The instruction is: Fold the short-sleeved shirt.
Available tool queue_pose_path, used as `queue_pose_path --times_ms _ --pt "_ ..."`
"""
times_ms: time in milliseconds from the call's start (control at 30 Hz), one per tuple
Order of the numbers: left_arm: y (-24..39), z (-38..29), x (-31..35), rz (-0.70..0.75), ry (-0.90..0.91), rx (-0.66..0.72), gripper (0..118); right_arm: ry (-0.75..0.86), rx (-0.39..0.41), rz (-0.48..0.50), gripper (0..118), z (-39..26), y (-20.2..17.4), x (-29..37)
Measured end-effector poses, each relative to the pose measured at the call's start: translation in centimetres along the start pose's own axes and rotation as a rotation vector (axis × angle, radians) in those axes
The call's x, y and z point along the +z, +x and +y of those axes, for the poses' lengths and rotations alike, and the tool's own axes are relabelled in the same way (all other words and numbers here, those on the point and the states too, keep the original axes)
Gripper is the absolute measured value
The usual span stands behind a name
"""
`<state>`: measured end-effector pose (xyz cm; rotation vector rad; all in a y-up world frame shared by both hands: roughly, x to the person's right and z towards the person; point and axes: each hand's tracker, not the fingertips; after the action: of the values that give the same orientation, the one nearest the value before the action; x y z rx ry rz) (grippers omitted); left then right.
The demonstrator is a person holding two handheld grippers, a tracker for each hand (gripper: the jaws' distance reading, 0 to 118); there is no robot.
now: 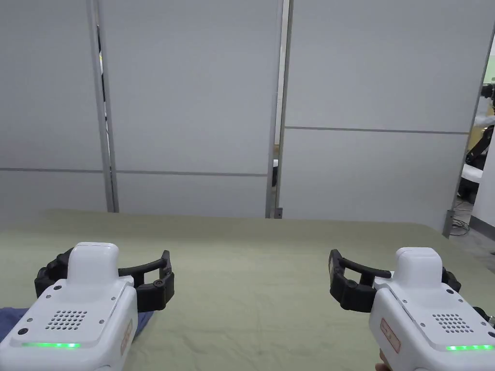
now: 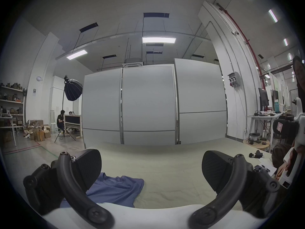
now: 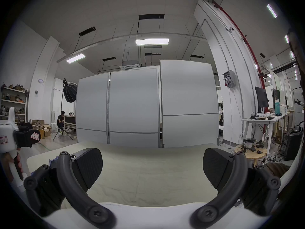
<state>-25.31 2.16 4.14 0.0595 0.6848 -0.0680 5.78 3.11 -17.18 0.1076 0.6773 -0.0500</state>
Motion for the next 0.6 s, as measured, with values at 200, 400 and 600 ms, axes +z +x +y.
queue_pose_path --times_ms 200,400,600 --pt "-0.12 0.15 0.10 0.022 0.022 -0.012 118 -0.009 -0.004 -0.006 118 -0.11 0.37 0.05" --pt "0.18 0.53 0.27 -0.032 0.048 -0.025 118 -0.007 -0.021 -0.002 118 -0.04 0.57 -0.04" --pt "0.64 0.42 0.44 -0.006 0.062 -0.077 118 -0.008 -0.014 0.004 118 -0.12 0.28 -0.13"
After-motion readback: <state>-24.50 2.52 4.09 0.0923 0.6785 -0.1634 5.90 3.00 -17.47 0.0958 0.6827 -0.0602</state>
